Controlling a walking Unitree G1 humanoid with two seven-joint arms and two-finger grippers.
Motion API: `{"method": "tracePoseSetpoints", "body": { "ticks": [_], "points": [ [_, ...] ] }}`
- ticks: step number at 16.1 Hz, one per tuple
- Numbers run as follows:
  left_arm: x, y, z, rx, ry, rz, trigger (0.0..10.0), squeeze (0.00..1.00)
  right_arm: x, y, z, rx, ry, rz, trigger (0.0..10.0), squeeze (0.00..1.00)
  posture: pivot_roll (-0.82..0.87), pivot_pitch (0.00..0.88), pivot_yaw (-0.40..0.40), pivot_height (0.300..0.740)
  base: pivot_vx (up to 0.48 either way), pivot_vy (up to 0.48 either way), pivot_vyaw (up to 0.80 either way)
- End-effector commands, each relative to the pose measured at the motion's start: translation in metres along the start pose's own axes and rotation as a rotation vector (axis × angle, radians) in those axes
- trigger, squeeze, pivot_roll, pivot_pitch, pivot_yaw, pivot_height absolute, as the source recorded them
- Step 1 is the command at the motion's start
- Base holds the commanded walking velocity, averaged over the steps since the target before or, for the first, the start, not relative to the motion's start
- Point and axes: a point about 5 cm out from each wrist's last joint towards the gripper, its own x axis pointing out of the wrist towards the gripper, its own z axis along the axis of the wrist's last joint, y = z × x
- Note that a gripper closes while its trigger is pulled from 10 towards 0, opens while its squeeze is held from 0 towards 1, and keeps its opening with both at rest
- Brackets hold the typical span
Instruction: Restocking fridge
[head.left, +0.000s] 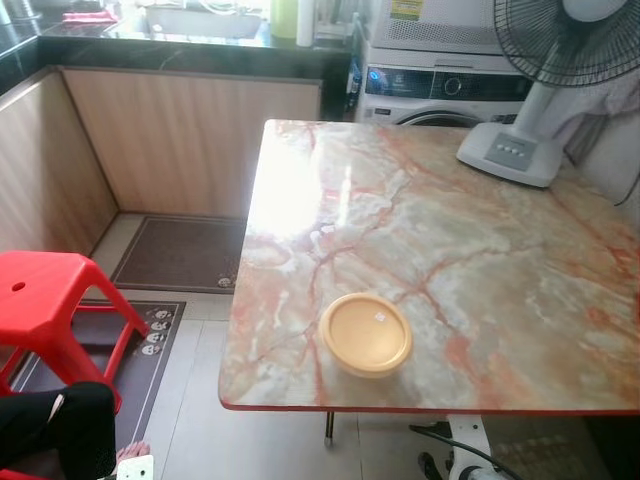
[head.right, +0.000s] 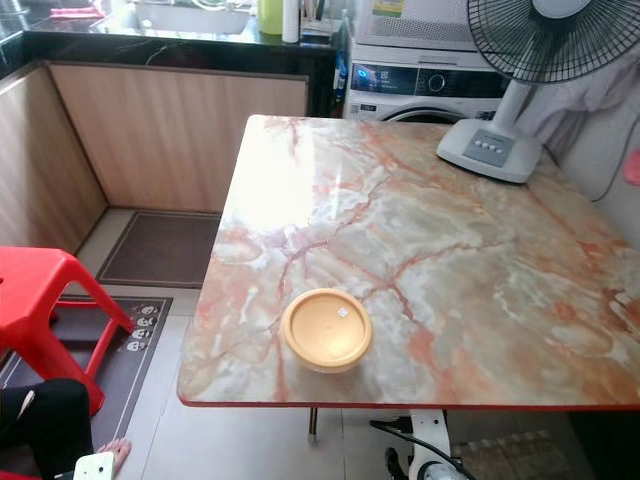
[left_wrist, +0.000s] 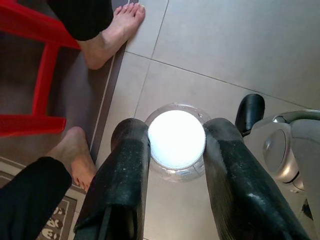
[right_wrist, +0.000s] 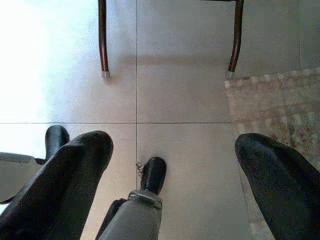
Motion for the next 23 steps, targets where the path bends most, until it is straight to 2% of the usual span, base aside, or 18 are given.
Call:
{"method": "tracePoseSetpoints", "body": {
  "ticks": [1,11,23],
  "points": [
    [-0.0002,-0.0026,-0.0017,-0.002,0.012,-0.01,10.0,0.0,-0.0004,-0.004,0.0021,-0.01,-0.003,-0.008,10.0,0.0,0.12,0.0,-0.05,0.74,0.0,0.266,0.0],
    [-0.0001,-0.0033,-0.0012,-0.005,0.012,-0.015,10.0,0.0,-0.0005,-0.0043,0.0019,-0.017,0.0,-0.006,10.0,0.0,0.12,0.0,-0.051,0.74,0.0,0.268,0.0],
    [-0.0004,-0.005,-0.0032,0.0,0.018,-0.032,10.0,0.0,-0.0009,-0.0065,0.0008,-0.071,0.017,-0.002,10.0,0.0,0.12,0.0,-0.054,0.74,0.0,0.291,0.0]
  ]
}}
